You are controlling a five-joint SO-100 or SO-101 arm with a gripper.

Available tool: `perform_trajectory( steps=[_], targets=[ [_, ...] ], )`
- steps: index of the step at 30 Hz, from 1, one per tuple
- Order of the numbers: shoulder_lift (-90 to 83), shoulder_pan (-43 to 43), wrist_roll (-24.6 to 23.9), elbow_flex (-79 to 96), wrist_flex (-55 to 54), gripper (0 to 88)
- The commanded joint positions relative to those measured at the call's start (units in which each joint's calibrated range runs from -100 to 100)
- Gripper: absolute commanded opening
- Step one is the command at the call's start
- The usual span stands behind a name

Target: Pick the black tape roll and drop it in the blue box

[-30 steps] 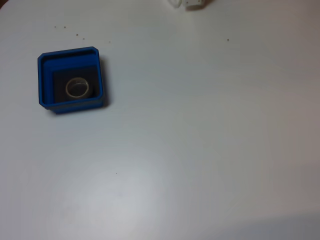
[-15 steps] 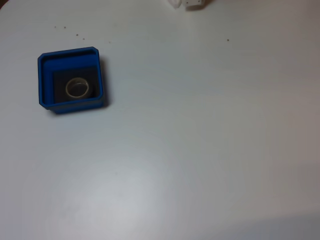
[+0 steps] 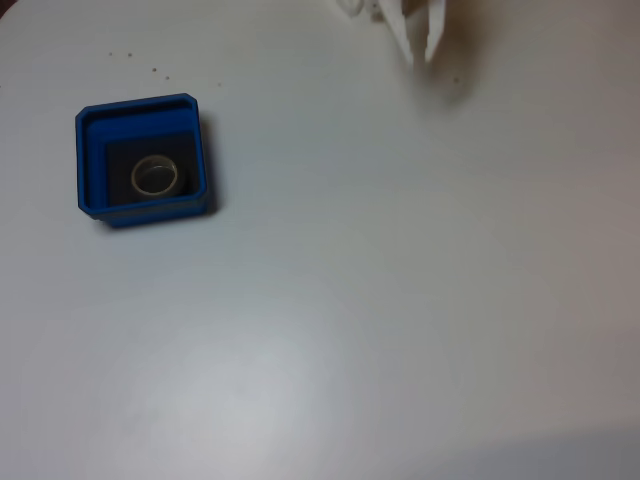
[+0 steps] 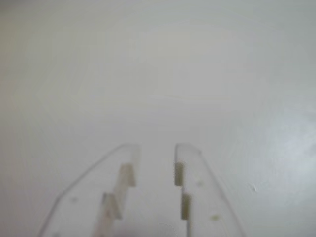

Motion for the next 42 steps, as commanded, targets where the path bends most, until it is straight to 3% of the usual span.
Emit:
perform_trajectory(
  steps=[1, 11, 35, 38, 42],
  targets=[
    [-3.14, 0.20, 0.19, 5.18, -0.34, 0.7],
    [-3.14, 0.20, 0.19, 14.80, -0.34, 0.7],
    [-3.14, -0.09, 0.72, 15.07, -1.00, 0.7],
    [-3.14, -0.09, 3.70, 15.07, -1.08, 0.7],
    [-3.23, 0.20, 11.14, 15.07, -1.16, 0.7]
  ],
)
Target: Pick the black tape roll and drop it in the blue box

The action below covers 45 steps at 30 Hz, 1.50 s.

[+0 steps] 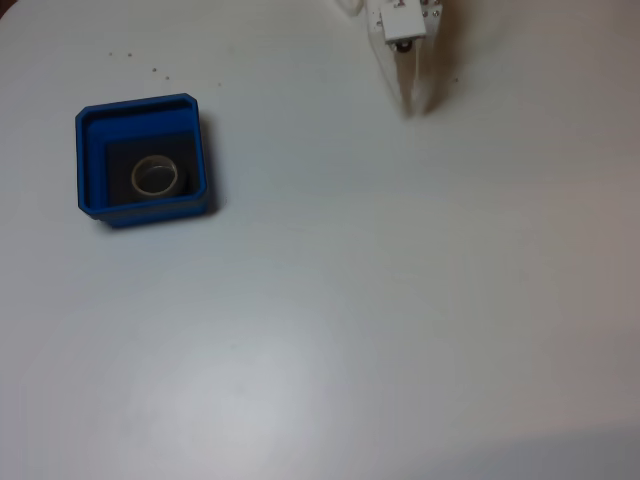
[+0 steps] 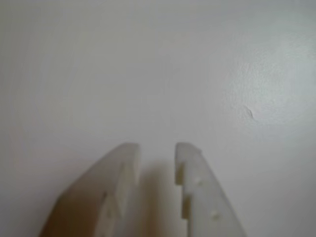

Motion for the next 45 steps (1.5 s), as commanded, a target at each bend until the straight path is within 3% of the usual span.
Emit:
perform_trajectory(
  steps=[1, 6, 18, 22, 29, 45],
  targets=[
    [-3.31, 0.20, 6.06, 0.72, -1.16, 0.7],
    [-3.48, 0.20, 11.66, 0.72, -1.82, 0.7],
    [-3.23, 0.10, 12.28, 0.72, -28.31, 0.7],
    [-3.23, 0.01, 12.89, 0.63, -30.62, 0.7],
    [-3.31, 0.20, 19.98, 0.72, -31.03, 0.7],
    [-3.31, 0.30, 19.63, 0.81, -35.16, 0.7]
  ],
)
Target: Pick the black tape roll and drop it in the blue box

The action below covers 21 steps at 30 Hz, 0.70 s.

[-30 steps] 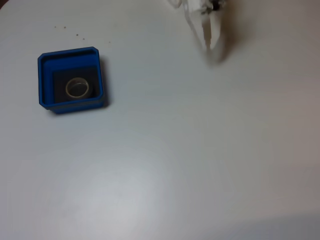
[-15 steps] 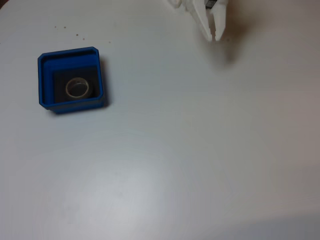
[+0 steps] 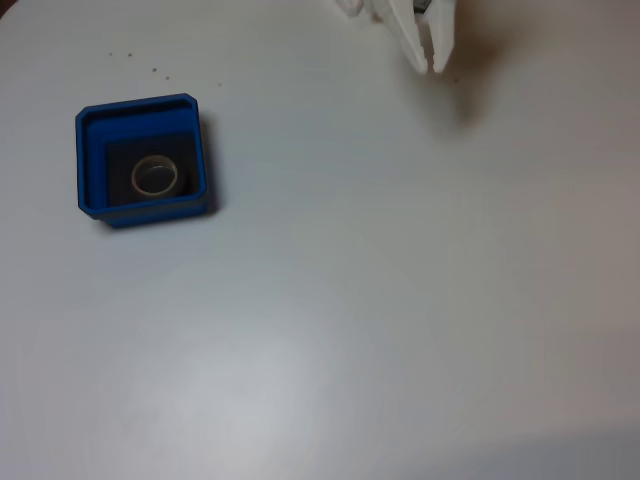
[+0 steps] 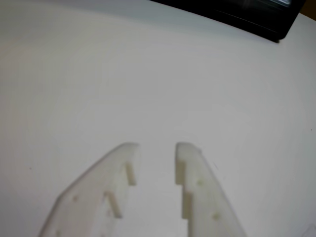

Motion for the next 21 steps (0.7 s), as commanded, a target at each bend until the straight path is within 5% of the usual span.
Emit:
perform_trajectory(
  steps=[1, 21],
  targets=[
    [-3.31, 0.30, -0.06, 0.81, -0.92, 0.7],
    [-3.06, 0.30, 0.29, 0.72, -0.92, 0.7]
  ],
)
